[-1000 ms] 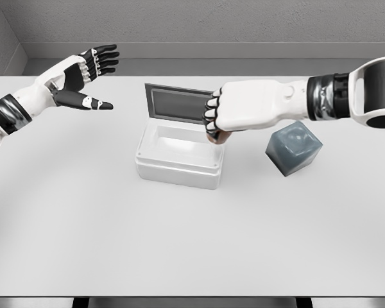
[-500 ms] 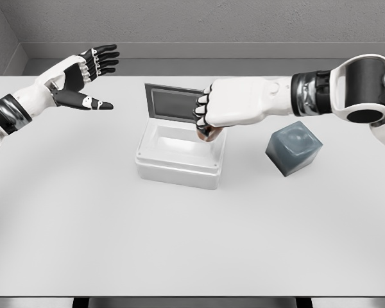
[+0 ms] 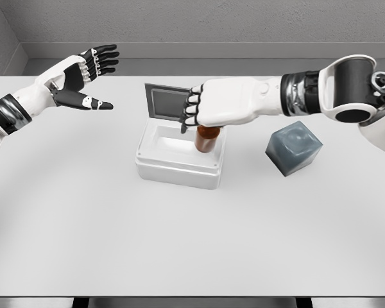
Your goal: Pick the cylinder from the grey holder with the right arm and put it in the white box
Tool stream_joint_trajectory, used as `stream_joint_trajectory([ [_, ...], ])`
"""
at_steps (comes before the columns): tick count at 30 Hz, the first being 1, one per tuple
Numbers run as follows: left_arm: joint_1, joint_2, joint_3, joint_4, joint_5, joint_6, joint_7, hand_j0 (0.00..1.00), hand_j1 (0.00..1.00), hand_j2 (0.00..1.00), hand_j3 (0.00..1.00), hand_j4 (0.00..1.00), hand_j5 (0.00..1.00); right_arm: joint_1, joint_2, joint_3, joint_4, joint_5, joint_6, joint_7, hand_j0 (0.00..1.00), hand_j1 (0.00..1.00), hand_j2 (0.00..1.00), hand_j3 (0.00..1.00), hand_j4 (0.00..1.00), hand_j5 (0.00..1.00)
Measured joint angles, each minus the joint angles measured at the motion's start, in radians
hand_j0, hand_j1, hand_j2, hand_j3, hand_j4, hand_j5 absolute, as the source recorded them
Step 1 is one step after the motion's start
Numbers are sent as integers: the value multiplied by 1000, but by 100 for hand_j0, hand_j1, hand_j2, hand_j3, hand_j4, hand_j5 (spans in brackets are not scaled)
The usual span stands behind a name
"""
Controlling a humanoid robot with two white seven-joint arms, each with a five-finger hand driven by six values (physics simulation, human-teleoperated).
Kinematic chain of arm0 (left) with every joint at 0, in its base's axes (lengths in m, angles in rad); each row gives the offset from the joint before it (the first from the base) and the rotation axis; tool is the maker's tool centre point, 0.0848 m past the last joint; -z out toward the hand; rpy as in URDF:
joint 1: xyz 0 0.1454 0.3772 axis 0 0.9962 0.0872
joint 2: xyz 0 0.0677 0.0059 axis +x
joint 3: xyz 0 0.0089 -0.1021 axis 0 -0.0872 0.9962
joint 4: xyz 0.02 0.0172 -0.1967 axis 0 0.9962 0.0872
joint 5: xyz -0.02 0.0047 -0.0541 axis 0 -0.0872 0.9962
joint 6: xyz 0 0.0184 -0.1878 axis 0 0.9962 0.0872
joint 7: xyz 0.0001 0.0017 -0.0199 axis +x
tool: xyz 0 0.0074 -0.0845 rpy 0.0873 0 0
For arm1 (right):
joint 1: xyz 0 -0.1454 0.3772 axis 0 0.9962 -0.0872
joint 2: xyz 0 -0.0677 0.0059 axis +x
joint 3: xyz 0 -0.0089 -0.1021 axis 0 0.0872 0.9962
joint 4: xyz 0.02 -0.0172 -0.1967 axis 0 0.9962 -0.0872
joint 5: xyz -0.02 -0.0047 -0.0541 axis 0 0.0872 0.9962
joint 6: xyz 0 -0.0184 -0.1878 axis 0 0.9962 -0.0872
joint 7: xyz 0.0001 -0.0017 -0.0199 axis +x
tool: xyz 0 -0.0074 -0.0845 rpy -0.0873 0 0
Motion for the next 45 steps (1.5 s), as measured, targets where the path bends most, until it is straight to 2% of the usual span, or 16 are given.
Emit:
stream_joint_trajectory([
  [8, 0, -4, -1, -1, -1, 0, 0, 100, 100, 100, 100, 100, 100, 2, 0, -8, -4, -1, 0, 0, 100, 100, 100, 100, 100, 100],
  [9, 0, -9, -2, -1, -1, 0, 0, 100, 100, 100, 100, 100, 100, 9, -12, -13, -6, -5, 0, 0, 100, 100, 100, 100, 100, 100],
  [11, 0, -23, -5, -1, -1, 0, 0, 100, 100, 100, 100, 100, 100, 67, -67, -62, -29, -35, -1, 0, 100, 100, 100, 100, 100, 100],
  [15, 0, -51, -19, -1, -2, 0, 0, 100, 100, 100, 100, 100, 100, 299, -236, -283, -78, -207, 1, 0, 100, 100, 100, 100, 100, 100],
  [18, 0, -67, -27, -1, -2, 0, 0, 100, 100, 100, 100, 100, 100, 479, -288, -490, -95, -317, 0, 0, 100, 100, 100, 100, 100, 100],
  [21, 0, -84, -30, 0, -2, 0, 0, 100, 100, 100, 100, 100, 100, 633, -304, -648, -103, -429, -2, 0, 100, 100, 100, 100, 100, 100],
  [23, -2, -94, -36, 0, -2, 0, 0, 100, 100, 100, 100, 100, 100, 764, -301, -730, -105, -513, -2, 1, 100, 100, 100, 100, 100, 100],
  [26, 0, -109, -43, 0, -3, 0, 0, 100, 100, 100, 100, 100, 100, 953, -231, -858, -103, -583, 0, 0, 100, 100, 100, 100, 100, 100],
  [27, 0, -113, -45, 0, -2, 0, 0, 100, 100, 100, 100, 100, 100, 980, -202, -900, -102, -588, -2, 0, 100, 100, 100, 100, 100, 100],
  [30, 0, -119, -54, 0, -2, 0, 0, 100, 100, 100, 100, 100, 100, 1034, -149, -974, -98, -606, -1, 0, 100, 100, 100, 100, 100, 100],
  [32, 2, -121, -57, 0, -3, 0, 0, 100, 100, 100, 100, 100, 100, 1037, -134, -995, -97, -612, -1, 0, 100, 100, 100, 100, 100, 100],
  [36, 15, -120, -58, -10, -2, -1, 0, 100, 100, 100, 100, 100, 100, 1037, -120, -1012, -96, -616, 0, 0, 100, 100, 100, 100, 100, 100],
  [45, 43, -83, -49, -99, -1, -1, 0, 100, 100, 100, 100, 100, 100, 1048, -113, -1016, -98, -621, 0, 0, 100, 100, 100, 100, 100, 100],
])
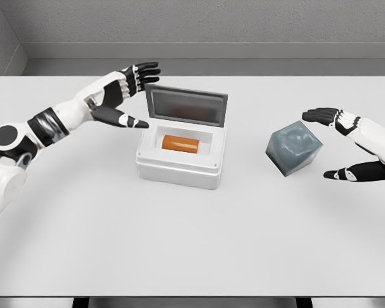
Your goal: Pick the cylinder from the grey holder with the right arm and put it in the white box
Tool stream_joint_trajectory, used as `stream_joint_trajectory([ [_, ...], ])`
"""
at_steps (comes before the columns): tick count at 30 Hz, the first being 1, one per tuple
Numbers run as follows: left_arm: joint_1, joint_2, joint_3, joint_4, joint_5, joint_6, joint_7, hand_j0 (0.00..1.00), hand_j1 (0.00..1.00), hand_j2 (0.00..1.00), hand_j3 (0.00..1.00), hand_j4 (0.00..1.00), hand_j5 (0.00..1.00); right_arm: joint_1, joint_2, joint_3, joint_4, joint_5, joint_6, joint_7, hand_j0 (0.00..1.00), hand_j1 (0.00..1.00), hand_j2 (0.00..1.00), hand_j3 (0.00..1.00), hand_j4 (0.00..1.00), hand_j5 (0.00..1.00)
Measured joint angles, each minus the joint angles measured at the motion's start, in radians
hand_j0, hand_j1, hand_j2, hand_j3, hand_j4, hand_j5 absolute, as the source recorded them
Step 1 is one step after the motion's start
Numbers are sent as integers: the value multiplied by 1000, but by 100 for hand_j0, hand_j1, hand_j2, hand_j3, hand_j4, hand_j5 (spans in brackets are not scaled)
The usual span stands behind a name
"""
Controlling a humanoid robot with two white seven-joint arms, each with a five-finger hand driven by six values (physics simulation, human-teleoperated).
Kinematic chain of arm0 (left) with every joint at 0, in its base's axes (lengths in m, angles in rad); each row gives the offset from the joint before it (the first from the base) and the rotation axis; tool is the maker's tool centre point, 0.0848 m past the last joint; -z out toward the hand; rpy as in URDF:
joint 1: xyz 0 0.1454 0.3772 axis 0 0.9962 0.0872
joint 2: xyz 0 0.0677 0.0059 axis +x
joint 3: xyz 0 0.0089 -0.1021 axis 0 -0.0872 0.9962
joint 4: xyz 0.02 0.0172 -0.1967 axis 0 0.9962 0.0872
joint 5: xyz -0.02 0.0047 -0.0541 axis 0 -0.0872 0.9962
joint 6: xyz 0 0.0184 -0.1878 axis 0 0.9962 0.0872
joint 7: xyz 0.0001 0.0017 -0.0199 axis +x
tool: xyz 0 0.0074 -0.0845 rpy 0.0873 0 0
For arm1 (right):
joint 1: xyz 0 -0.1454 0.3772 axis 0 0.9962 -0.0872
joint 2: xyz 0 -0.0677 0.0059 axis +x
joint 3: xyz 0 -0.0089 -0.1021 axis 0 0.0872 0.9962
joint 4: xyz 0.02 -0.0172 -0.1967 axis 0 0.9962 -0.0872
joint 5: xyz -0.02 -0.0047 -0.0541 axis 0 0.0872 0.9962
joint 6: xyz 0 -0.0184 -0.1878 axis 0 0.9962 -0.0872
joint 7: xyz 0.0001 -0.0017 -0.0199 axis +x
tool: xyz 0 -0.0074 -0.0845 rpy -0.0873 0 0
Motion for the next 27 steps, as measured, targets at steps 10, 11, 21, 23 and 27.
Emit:
stream_joint_trajectory([
  [10, 57, 44, 21, -49, 2, -1, 0, 100, 100, 100, 100, 100, 100, 0, 0, 0, -1, -1, 0, 0, 100, 100, 100, 100, 100, 100],
  [11, 63, 50, 24, -54, 2, -1, 0, 100, 100, 100, 100, 100, 100, 0, 0, 0, -1, -1, 0, 0, 100, 100, 100, 100, 100, 100],
  [21, 87, 121, 59, -76, 4, -28, 0, 100, 100, 100, 100, 100, 100, -2, 1, 0, -3, -2, 0, 0, 100, 100, 100, 100, 100, 100],
  [23, 92, 173, 73, -76, 4, -29, 0, 100, 100, 100, 100, 100, 100, -2, 1, -1, -3, -3, 0, 0, 100, 100, 100, 100, 100, 100],
  [27, 123, 270, 107, -71, 4, -30, 0, 100, 100, 100, 100, 100, 100, -3, 0, -2, -3, -3, 0, 0, 100, 100, 100, 100, 100, 100],
])
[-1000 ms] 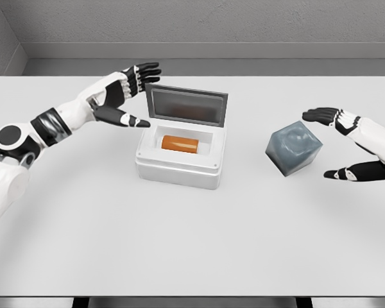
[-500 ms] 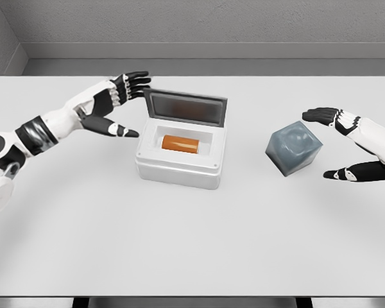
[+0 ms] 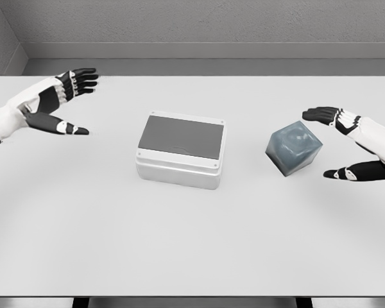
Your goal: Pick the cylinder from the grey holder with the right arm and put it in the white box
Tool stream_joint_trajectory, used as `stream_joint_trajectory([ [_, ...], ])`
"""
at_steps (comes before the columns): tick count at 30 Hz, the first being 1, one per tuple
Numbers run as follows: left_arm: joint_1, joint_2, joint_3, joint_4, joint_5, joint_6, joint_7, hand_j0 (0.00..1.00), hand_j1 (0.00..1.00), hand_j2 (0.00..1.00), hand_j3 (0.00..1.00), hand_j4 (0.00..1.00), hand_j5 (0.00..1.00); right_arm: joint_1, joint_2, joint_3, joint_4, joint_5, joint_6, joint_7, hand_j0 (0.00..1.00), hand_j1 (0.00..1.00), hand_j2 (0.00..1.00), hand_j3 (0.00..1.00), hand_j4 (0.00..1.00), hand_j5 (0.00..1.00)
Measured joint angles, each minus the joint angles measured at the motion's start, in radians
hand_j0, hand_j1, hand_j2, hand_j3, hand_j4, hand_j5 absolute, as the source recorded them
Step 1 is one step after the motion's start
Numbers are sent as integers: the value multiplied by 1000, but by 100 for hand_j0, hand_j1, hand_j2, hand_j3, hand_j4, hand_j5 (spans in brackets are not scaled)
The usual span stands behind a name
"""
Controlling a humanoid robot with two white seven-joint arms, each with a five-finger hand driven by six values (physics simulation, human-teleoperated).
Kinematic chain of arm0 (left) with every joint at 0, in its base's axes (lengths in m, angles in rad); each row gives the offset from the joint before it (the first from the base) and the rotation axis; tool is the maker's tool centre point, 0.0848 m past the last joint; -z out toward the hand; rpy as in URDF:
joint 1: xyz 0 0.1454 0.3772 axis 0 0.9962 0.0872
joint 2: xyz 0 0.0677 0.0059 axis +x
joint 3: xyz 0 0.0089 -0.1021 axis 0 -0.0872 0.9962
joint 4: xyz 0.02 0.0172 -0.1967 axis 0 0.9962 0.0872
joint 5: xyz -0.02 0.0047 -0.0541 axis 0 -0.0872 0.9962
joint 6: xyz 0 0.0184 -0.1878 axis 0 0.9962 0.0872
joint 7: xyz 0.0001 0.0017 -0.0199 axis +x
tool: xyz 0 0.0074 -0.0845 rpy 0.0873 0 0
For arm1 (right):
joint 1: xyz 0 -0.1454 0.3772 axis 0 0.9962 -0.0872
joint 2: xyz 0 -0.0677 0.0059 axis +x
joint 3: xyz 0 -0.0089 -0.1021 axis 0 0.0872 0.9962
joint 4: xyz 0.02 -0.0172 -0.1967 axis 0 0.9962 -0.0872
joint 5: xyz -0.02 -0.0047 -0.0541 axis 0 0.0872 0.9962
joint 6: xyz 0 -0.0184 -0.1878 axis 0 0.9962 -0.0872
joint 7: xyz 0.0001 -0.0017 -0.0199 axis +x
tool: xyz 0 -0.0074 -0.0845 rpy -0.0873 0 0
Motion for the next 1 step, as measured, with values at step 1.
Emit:
stream_joint_trajectory([
  [1, 2, 14, 5, 1, 0, 0, 0, 100, 100, 100, 100, 100, 100, 0, 0, 0, 0, 0, 0, 0, 100, 100, 100, 100, 100, 100],
])
